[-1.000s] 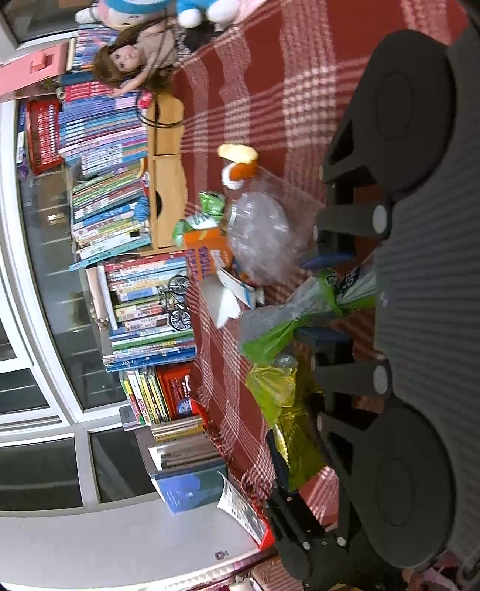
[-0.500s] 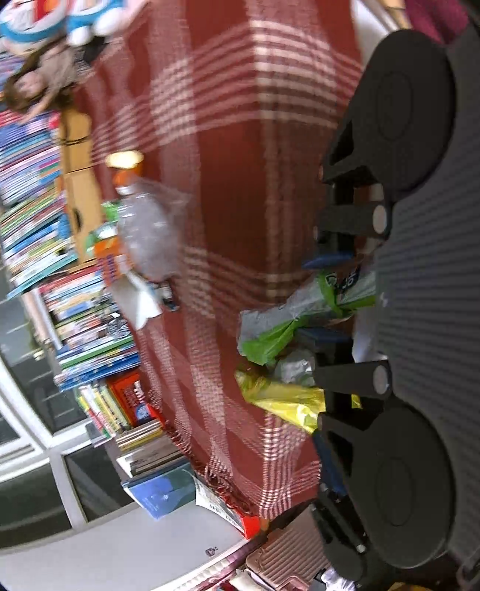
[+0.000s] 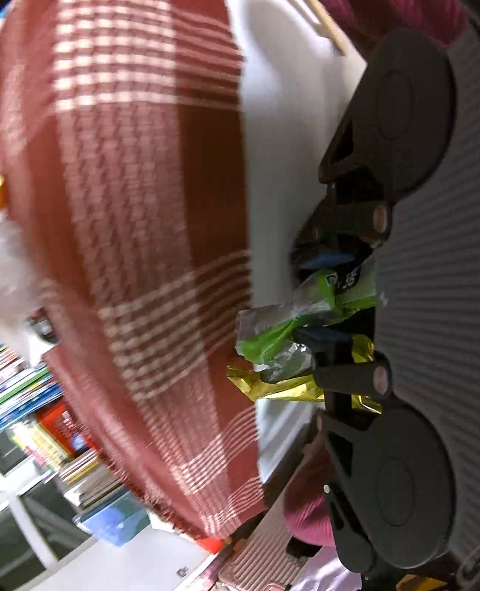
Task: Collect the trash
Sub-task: 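Carry the foil bag and green wrapper off the table toward the bin, then open both tools to drop the foil bag and green wrapper into the bin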
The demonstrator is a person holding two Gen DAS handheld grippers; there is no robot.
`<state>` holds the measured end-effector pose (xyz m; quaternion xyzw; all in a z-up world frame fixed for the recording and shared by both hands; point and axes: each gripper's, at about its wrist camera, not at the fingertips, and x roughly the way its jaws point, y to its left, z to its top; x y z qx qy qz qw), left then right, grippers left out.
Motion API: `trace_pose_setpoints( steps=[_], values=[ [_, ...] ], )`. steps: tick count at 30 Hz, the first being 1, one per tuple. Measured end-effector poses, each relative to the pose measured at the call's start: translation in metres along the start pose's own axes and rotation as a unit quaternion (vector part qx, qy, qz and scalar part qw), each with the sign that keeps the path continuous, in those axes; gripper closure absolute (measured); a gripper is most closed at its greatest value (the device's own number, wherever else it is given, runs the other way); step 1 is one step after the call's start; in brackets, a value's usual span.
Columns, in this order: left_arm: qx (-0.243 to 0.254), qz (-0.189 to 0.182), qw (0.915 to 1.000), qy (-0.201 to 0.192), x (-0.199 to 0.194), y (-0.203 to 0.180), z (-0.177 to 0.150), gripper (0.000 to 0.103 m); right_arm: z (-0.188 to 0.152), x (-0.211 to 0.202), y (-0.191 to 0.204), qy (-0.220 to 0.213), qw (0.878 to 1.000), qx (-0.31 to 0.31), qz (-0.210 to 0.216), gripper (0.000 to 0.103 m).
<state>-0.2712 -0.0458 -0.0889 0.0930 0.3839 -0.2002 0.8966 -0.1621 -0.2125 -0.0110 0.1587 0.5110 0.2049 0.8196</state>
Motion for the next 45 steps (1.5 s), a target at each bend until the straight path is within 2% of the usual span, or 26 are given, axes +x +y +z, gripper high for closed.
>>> trace_pose_setpoints(
  steps=[5,11,17,19,20,21,23,27,35,39,45],
  values=[
    [-0.018,-0.003,0.9988,0.045,0.020,0.004,-0.009,0.067,-0.008,0.032,-0.017,0.045,0.998,0.043,0.007,0.063],
    [-0.030,-0.006,0.9965,0.078,0.036,0.006,-0.015,0.067,-0.017,0.062,-0.026,0.085,0.994,0.068,0.001,0.062],
    [-0.040,-0.001,0.9936,0.105,0.047,0.011,-0.017,0.066,-0.021,0.077,-0.026,0.097,0.992,0.075,0.005,0.060],
    [-0.040,0.002,0.9936,0.106,0.048,0.012,-0.017,0.064,-0.022,0.079,-0.026,0.098,0.992,0.074,0.006,0.043],
    [-0.040,0.001,0.9936,0.106,0.049,0.012,-0.016,0.058,-0.020,0.080,-0.028,0.098,0.992,0.076,0.008,0.037],
    [-0.040,0.000,0.9934,0.107,0.049,0.012,-0.017,0.050,-0.020,0.080,-0.030,0.097,0.992,0.078,0.011,0.033],
    [-0.040,-0.001,0.9934,0.108,0.050,0.010,-0.016,0.042,-0.017,0.076,-0.032,0.097,0.992,0.083,0.015,0.030],
    [-0.034,0.004,0.9940,0.104,0.047,0.008,-0.015,0.033,-0.011,0.072,-0.032,0.095,0.992,0.082,0.017,0.025],
    [-0.026,0.017,0.9964,0.079,0.031,0.008,0.000,0.026,-0.004,0.056,-0.022,0.073,0.996,0.056,0.017,0.023],
    [-0.027,0.024,0.9981,0.050,0.016,0.015,0.019,0.021,0.008,0.036,-0.009,0.040,0.999,0.017,0.012,0.022],
    [-0.031,0.032,0.9987,-0.024,-0.016,0.030,0.057,0.013,0.038,-0.017,0.016,-0.041,0.997,-0.063,0.010,0.018]
  ],
)
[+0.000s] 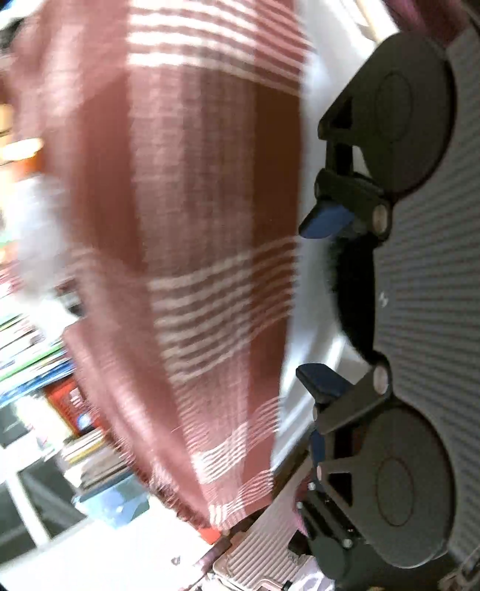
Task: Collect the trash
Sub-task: 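Open both tools to drop the foil bag and green wrapper into the bin, then move both open tools back over the remaining trash on the table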
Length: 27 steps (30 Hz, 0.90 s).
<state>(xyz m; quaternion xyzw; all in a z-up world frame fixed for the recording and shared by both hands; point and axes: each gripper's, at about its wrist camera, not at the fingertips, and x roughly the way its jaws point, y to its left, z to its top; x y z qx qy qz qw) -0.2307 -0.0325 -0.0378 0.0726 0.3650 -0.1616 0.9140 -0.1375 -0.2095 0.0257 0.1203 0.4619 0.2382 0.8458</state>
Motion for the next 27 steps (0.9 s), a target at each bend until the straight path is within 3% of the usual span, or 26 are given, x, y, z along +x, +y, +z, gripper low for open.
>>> trace_pose_setpoints(
  steps=[7,11,19,21,23,25,27],
  values=[
    [-0.021,0.017,0.9964,-0.080,-0.014,0.026,0.054,0.009,0.044,-0.056,0.002,-0.115,0.993,-0.033,-0.023,0.015],
    [-0.031,0.027,0.9929,-0.112,-0.006,0.036,0.082,0.009,0.063,-0.066,-0.003,-0.162,0.983,-0.046,-0.069,0.014],
    [-0.103,-0.017,0.9857,-0.133,0.030,0.053,0.130,0.005,0.100,-0.062,-0.033,-0.215,0.967,-0.032,-0.130,0.014],
    [-0.149,-0.032,0.9797,-0.131,0.044,0.056,0.136,0.004,0.112,-0.061,-0.043,-0.229,0.960,-0.029,-0.158,0.018],
    [-0.211,-0.064,0.9679,-0.122,0.060,0.062,0.143,0.004,0.122,-0.057,-0.052,-0.233,0.955,-0.033,-0.179,0.020],
    [-0.269,-0.095,0.9511,-0.118,0.077,0.068,0.150,0.004,0.131,-0.055,-0.063,-0.230,0.956,-0.028,-0.180,0.021],
    [-0.318,-0.104,0.9358,-0.110,0.097,0.073,0.160,0.004,0.138,-0.051,-0.073,-0.223,0.958,-0.024,-0.178,0.023]
  ],
)
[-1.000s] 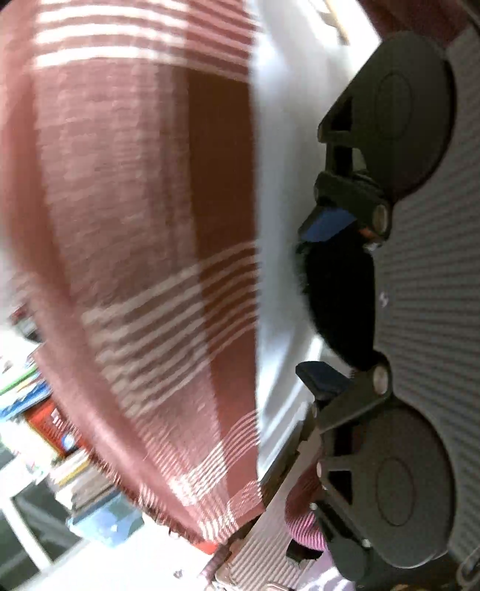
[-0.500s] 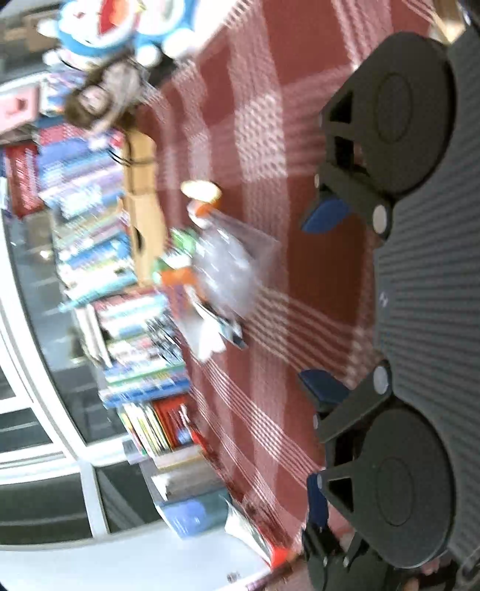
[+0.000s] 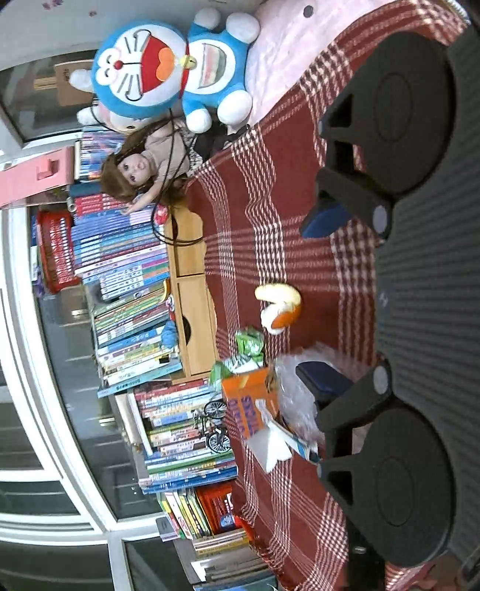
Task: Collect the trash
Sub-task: 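Move both open tools back over the remaining trash on the table, then grasp the clear plastic bag with the left tool while the right tool grasps a brown wrapper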
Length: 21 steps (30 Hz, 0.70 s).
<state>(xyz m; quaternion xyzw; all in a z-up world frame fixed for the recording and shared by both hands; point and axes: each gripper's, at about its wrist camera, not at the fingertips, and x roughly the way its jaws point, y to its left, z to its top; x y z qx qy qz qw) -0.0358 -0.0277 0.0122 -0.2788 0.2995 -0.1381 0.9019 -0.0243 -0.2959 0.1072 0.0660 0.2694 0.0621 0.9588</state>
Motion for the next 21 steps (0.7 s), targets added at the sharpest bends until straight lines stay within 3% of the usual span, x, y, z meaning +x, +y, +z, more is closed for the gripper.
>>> trace_pose_setpoints(
  steps=[7,10,12,15,16,17,18,19,21],
  values=[
    [-0.070,0.034,0.9970,0.002,0.065,0.004,0.021,0.004,0.013,0.047,-0.010,0.024,0.999,-0.025,-0.010,0.032],
    [-0.108,0.038,0.9934,0.005,0.087,0.010,0.024,0.003,0.021,0.071,-0.014,0.038,0.999,-0.027,0.014,0.033],
    [-0.124,0.035,0.9914,-0.019,0.091,0.012,0.023,0.000,0.025,0.085,-0.012,0.050,0.998,-0.035,0.023,0.034],
    [-0.119,0.041,0.9917,-0.026,0.099,0.007,0.021,0.002,0.027,0.104,-0.007,0.066,0.996,-0.036,0.039,0.041],
    [-0.111,0.037,0.9928,-0.022,0.102,0.005,0.020,0.005,0.027,0.109,-0.005,0.071,0.996,-0.035,0.046,0.043],
    [-0.110,0.026,0.9933,-0.024,0.104,0.002,0.019,0.018,0.027,0.113,-0.004,0.074,0.995,-0.036,0.049,0.046],
    [-0.115,0.008,0.9930,-0.025,0.105,0.003,0.016,0.039,0.026,0.118,-0.001,0.078,0.995,-0.038,0.054,0.047],
    [-0.124,-0.004,0.9922,-0.012,0.108,0.004,0.014,0.043,0.025,0.121,0.001,0.083,0.994,-0.039,0.059,0.048],
    [-0.118,0.007,0.9929,-0.010,0.111,0.003,0.010,0.054,0.023,0.128,0.005,0.088,0.994,-0.045,0.056,0.056]
  ],
)
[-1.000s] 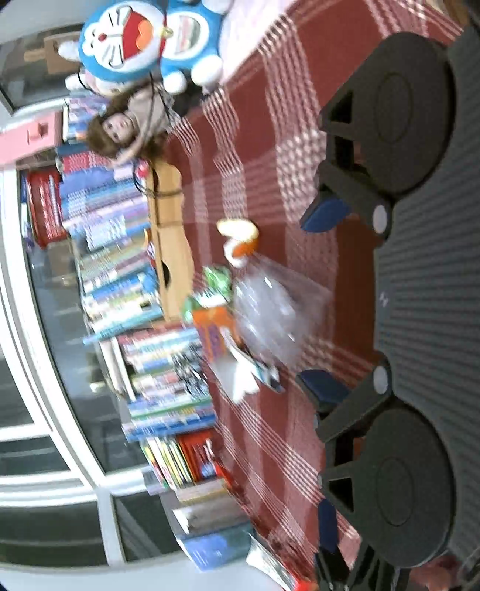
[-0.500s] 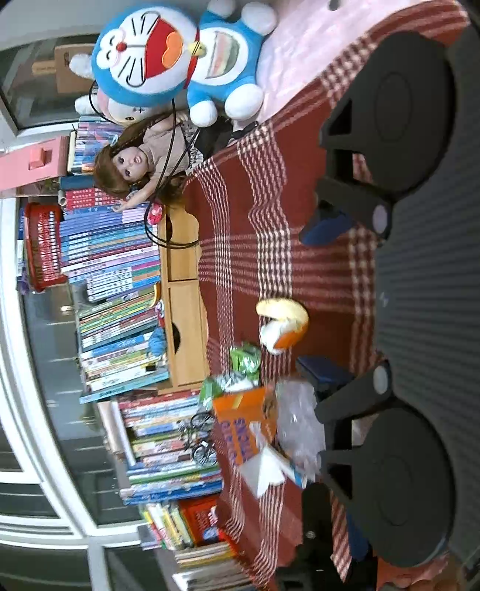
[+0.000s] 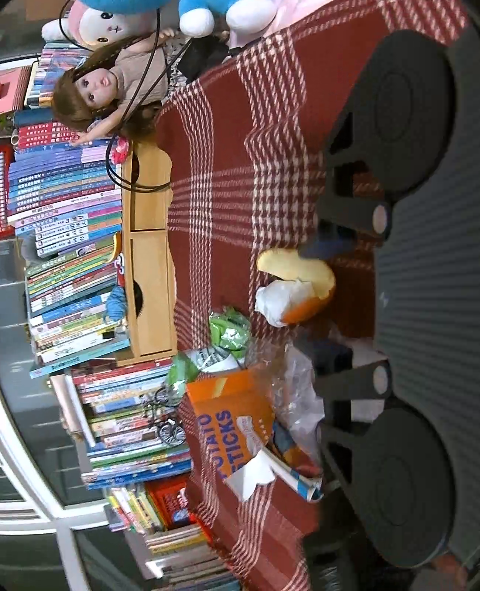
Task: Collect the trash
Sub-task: 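Grasp the clear plastic bag with the left tool while the right tool grasps a brown wrapper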
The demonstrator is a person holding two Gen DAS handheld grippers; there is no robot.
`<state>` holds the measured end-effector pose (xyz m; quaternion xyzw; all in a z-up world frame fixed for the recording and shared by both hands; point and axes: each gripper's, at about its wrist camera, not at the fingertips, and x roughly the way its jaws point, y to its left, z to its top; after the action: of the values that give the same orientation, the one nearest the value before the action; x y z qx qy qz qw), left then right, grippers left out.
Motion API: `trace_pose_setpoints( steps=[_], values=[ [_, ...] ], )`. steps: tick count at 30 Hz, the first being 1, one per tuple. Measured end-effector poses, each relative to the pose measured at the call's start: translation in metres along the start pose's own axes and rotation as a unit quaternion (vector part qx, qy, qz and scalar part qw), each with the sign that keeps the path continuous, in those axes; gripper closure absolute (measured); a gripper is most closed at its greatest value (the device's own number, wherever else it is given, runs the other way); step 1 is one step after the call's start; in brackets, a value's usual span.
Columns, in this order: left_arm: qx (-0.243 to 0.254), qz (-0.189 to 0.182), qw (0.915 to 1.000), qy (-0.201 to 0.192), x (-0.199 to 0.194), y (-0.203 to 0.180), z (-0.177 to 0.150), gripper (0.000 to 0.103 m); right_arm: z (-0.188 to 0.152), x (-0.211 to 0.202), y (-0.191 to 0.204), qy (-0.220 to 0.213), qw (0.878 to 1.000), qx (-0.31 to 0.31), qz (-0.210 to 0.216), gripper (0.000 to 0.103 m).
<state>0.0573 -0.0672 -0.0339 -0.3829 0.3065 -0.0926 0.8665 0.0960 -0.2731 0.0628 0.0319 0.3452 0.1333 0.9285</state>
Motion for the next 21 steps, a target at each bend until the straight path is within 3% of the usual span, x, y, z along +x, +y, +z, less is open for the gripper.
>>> trace_pose_setpoints(
  steps=[2,8,14,15,17,18,20,21],
  values=[
    [0.014,0.000,0.9999,0.000,-0.003,0.000,-0.001,0.059,0.001,0.004,0.000,0.002,1.000,0.007,0.002,0.060],
    [0.049,0.005,0.9986,-0.021,-0.034,-0.002,0.003,0.065,-0.002,0.004,-0.002,0.011,1.000,0.019,0.011,0.086],
    [0.102,0.006,0.9929,-0.061,-0.083,-0.003,0.007,0.066,-0.008,-0.014,0.002,-0.002,1.000,0.016,0.017,0.090],
    [0.113,0.008,0.9913,-0.068,-0.091,-0.003,0.007,0.066,-0.009,-0.017,0.003,-0.003,1.000,0.013,0.018,0.090],
    [0.130,0.013,0.9881,-0.081,-0.104,-0.002,0.007,0.066,-0.010,-0.020,0.007,-0.007,1.000,-0.006,0.006,0.071],
    [0.139,0.016,0.9863,-0.087,-0.111,-0.002,0.008,0.066,-0.009,-0.019,0.011,-0.011,1.000,-0.021,-0.007,0.055],
    [0.154,0.024,0.9830,-0.096,-0.122,-0.001,0.009,0.066,-0.006,-0.015,0.015,-0.013,0.999,-0.040,-0.014,0.041],
    [0.160,0.027,0.9816,-0.101,-0.126,0.000,0.009,0.066,-0.005,-0.011,0.018,-0.012,0.999,-0.049,-0.017,0.041]
  ],
)
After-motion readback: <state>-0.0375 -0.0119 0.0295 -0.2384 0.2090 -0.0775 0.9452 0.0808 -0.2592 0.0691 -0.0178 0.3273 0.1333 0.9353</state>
